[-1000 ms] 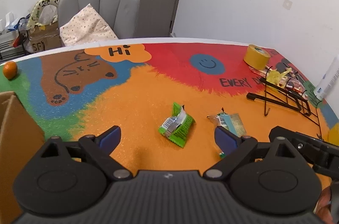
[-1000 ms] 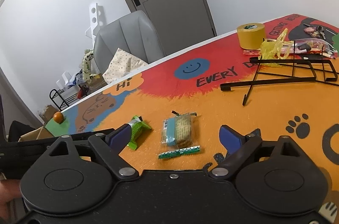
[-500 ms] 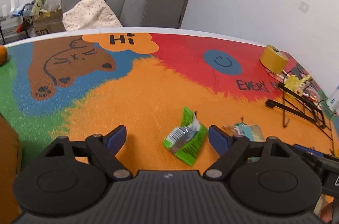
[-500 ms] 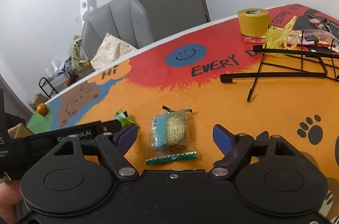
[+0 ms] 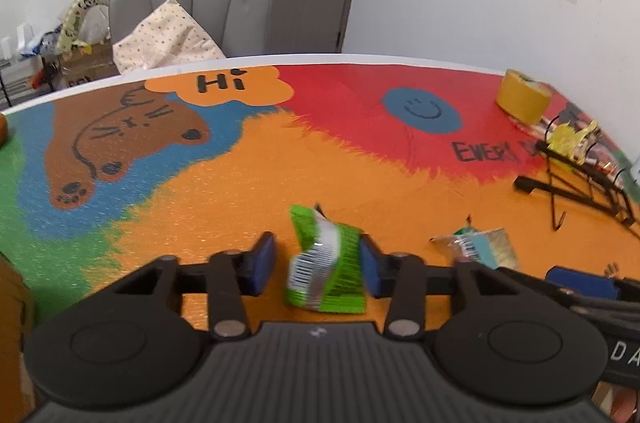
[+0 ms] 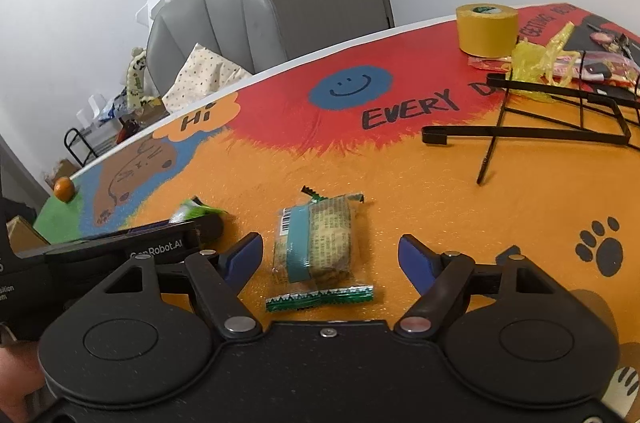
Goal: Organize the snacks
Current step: 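Grasp the green pack with the left gripper while the right grasps the tan biscuit pack, then carry the green pack and biscuit pack in both grippers over the box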
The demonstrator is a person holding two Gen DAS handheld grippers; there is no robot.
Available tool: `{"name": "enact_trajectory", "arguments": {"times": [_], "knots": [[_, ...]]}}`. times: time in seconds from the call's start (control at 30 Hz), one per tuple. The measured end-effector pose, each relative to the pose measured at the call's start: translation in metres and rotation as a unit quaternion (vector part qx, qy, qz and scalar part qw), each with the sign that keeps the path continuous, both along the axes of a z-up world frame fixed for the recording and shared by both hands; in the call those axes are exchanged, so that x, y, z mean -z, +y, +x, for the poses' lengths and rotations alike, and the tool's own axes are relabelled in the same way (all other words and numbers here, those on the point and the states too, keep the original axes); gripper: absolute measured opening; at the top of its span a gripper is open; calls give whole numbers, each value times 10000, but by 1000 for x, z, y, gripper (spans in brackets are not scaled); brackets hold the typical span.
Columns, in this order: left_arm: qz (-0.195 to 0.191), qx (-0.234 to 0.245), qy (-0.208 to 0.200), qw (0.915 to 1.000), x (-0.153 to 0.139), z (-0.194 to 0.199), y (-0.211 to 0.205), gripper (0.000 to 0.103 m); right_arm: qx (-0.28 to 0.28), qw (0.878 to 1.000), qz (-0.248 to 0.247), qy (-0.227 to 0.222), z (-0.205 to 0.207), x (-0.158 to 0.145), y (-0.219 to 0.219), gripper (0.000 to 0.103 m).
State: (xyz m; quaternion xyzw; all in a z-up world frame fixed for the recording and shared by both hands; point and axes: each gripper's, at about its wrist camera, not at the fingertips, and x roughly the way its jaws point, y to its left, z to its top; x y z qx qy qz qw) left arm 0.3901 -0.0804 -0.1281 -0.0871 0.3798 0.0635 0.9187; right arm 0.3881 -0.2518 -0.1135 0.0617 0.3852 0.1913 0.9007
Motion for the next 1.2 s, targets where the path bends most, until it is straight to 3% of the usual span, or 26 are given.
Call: {"name": "enact_trajectory", "arguments": {"times": [0.23,0.33,0.37,0.8,0.93,1.0,1.2], "knots": [[-67,-100,3,9999,-2,-18,8,32,-6,9986,-499,-151,-1,6,19,74],[-95,-136,-7,9999,-5,-27,12,32,-58,9966,-807,-175,-2,8,28,48],[-97,-149,-2,9998,-6,-31,13,32,-74,9960,-883,-148,-4,7,30,46],[-103,-314,-201,9993,-33,-83,23,32,20,9996,-174,-206,-51,-16,16,45],[-352,-341,-415,9979,-52,-107,26,32,92,9995,69,-296,-71,-30,6,45],[-163,-252,-554,9980,-63,-120,20,32,108,9992,138,-367,-79,-36,4,45],[-80,-94,-806,9967,-93,-146,21,32,78,9977,271,-611,-101,-56,3,45]]}}
